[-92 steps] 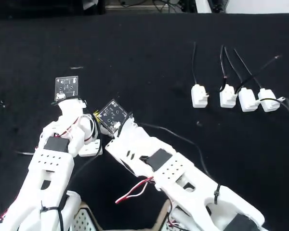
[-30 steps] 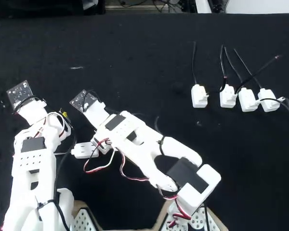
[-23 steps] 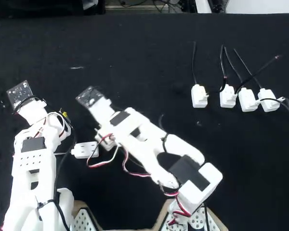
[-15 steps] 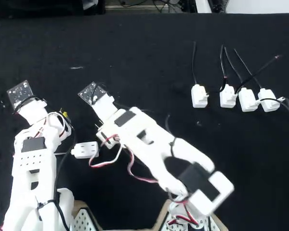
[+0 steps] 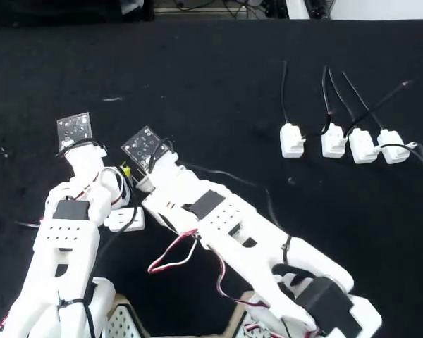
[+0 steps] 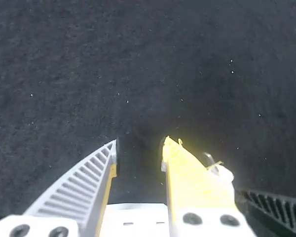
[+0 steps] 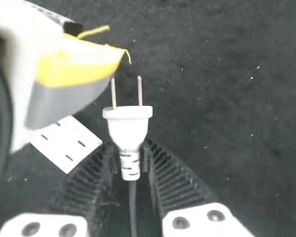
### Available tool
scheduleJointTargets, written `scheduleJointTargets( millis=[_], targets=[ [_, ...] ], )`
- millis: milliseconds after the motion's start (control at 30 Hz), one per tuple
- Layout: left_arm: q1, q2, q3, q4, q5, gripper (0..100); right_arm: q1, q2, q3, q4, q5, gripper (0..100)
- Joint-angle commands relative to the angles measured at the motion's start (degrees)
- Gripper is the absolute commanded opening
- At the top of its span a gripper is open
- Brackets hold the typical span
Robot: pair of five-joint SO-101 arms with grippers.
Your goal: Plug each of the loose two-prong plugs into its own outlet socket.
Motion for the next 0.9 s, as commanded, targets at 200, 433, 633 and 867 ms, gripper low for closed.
scheduleJointTargets(
  millis=[200,433,633,867],
  targets=[
    [0.04,-0.97,-8.57,4.48,-1.85,16,-0.79,-3.56,-0.22,-1.41,0.26,1.0],
    [0.84,-0.97,-11.74,7.74,1.05,16,-0.79,-3.56,0.66,-1.76,0.26,1.0],
    [3.91,-0.79,-11.65,8.09,-1.32,16,-0.79,-3.56,0.66,-1.76,0.18,1.0],
    [3.74,-0.88,-6.90,4.57,-3.78,16,-0.79,-4.09,0.48,-1.41,-0.18,1.0]
  ],
)
